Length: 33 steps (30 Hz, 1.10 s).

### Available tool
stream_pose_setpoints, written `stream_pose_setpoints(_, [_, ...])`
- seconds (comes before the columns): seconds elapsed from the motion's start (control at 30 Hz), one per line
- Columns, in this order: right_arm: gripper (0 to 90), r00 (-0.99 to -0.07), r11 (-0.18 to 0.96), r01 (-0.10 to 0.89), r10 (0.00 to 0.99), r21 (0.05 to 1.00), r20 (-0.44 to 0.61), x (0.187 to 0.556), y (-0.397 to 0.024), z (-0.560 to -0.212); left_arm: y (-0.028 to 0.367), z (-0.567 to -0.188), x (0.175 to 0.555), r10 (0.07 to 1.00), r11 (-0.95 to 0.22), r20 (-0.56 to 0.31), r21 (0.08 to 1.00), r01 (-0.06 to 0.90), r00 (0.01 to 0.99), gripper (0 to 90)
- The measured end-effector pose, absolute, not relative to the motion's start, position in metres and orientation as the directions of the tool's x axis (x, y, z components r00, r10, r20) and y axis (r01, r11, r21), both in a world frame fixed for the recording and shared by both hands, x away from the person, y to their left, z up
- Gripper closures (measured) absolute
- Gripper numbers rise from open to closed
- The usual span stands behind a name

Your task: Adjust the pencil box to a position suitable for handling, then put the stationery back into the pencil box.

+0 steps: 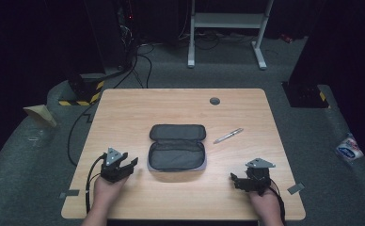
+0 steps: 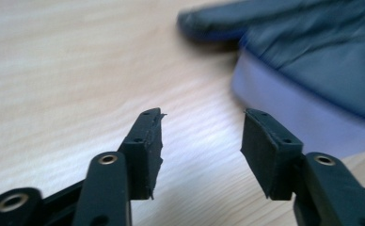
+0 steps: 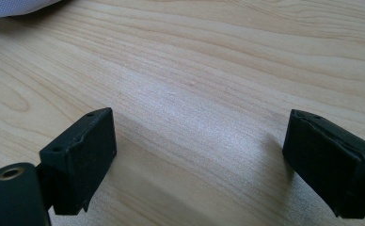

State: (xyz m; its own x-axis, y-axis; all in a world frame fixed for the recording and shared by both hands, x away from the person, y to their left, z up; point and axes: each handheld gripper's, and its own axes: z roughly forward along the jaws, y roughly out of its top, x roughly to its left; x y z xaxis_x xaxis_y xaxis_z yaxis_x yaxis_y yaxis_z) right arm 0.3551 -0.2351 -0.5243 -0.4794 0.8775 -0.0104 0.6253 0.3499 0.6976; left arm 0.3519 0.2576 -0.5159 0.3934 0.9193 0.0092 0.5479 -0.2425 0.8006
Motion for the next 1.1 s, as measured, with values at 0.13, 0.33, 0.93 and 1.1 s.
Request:
stream_pose_setpoints(0.13, [9.9, -0.488, 0.357, 0.621, 0.873, 0.698, -0.012, 0.355, -0.236, -0.524, 0.255, -0.525, 0.357, 0.916, -0.291, 0.043, 0.757, 0.586, 0.399, 42.0])
stream_pose_setpoints(0.33, [9.9, -0.505, 0.368, 0.615, 0.863, 0.698, -0.011, 0.354, -0.236, -0.524, 0.257, -0.527, 0.361, 0.922, -0.26, 0.004, 0.747, 0.612, 0.387, 36.5])
stream_pose_setpoints(0.93, [12.4, -0.507, 0.395, 0.586, 0.86, 0.707, -0.059, 0.347, -0.222, -0.514, 0.254, -0.528, 0.36, 0.915, -0.271, 0.008, 0.753, 0.599, 0.404, 34.3])
stream_pose_setpoints(1.1, [13.6, -0.496, 0.36, 0.591, 0.868, 0.722, -0.026, 0.354, -0.214, -0.51, 0.253, -0.528, 0.36, 0.916, -0.267, 0.004, 0.754, 0.6, 0.402, 34.4])
